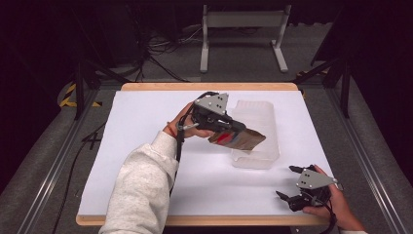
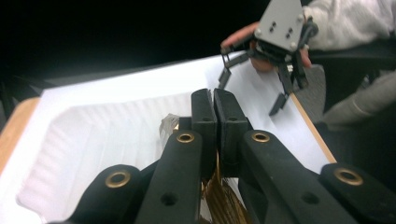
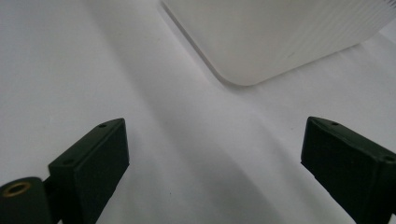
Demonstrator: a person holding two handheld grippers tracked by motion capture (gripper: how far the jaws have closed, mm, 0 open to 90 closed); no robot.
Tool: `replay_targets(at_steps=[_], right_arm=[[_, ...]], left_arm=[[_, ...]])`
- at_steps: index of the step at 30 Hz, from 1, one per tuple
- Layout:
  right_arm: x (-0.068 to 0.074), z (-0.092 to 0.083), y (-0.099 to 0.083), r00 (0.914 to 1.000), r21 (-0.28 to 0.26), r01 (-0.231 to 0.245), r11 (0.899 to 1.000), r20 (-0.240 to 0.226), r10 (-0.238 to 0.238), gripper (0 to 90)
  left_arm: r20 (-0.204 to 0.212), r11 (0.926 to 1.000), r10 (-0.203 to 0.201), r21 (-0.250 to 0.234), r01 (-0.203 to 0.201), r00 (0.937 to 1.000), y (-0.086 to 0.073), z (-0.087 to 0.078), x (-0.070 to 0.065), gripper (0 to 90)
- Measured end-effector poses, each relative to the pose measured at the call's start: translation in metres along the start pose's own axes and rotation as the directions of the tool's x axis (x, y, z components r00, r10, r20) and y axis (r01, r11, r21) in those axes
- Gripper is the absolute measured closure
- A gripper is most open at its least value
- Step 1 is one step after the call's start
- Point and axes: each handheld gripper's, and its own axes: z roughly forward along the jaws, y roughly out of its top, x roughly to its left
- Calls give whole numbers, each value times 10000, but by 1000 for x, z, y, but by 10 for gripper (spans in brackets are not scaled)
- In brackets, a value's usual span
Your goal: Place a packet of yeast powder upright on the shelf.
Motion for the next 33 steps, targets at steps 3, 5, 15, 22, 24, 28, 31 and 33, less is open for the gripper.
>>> replay_targets(at_steps=[3, 5, 15, 22, 24, 28, 31, 33], right_arm=[[-1, 0, 0, 10000, -4, -60, 10000, 12, 60, 82], [-1, 0, 0, 10000, 10, -18, 10000, 2, 18, 82], [0, -1, -1, 10000, -43, -1, 10000, 4, 1, 81], [0, -1, 0, 10000, -36, 6, 10000, -19, -6, 81], [0, -1, 0, 10000, -22, 18, 10000, -42, -18, 81], [0, -1, 0, 10000, -1, 24, 10000, -24, -24, 81], [0, -1, 0, 10000, -50, -10, 10000, -11, 10, 81], [0, -1, 0, 10000, -43, -2, 10000, -15, 2, 81]], left_arm=[[347, 10000, 18, -34, -17, 9994, 2, 11, 2, 879], [459, 10000, 77, -6, -77, 9989, 6, 24, 4, 877], [-270, 9962, -443, -765, 421, 9987, 20, 55, 16, 851], [-886, 9945, -683, -853, 608, 9937, 22, 64, 15, 844], [-991, 9943, -717, -854, 633, 9925, 25, 67, 16, 858], [-1049, 9953, -562, -842, 475, 9929, 33, 75, 12, 867], [-677, 9965, -371, -773, 319, 9970, 37, 74, 10, 865], [-743, 9976, -306, -638, 259, 9968, 39, 71, 8, 868]])
